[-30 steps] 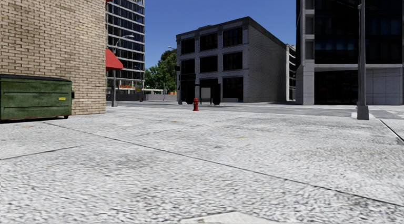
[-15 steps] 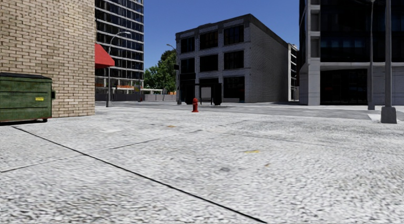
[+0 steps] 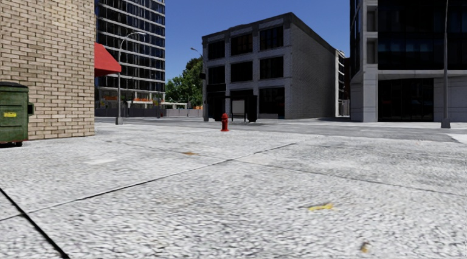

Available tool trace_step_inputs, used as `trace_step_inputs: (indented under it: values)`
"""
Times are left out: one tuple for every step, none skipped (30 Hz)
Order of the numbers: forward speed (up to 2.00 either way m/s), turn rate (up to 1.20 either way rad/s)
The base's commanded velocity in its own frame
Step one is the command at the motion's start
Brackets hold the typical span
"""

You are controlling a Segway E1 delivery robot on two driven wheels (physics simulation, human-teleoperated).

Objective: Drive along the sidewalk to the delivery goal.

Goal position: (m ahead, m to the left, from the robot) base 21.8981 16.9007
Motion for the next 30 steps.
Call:
trace_step_inputs:
  values:
    - [2.00,0.00]
    - [2.00,0.00]
    - [2.00,0.00]
    - [2.00,0.00]
    - [2.00,0.00]
    - [2.00,0.00]
    - [2.00,0.00]
    - [2.00,0.00]
    - [2.00,0.00]
    - [2.00,0.00]
    - [2.00,0.00]
    - [2.00,0.00]
    - [2.00,0.00]
    - [2.00,0.00]
    - [2.00,0.00]
    - [2.00,0.00]
    - [2.00,0.00]
    - [2.00,0.00]
    - [2.00,0.00]
    - [2.00,0.00]
    - [2.00,0.00]
    - [2.00,0.00]
    - [2.00,0.00]
    - [2.00,0.00]
    - [2.00,0.00]
    - [2.00,0.00]
    - [2.00,0.00]
    - [2.00,0.00]
    - [2.00,0.00]
    - [2.00,0.00]
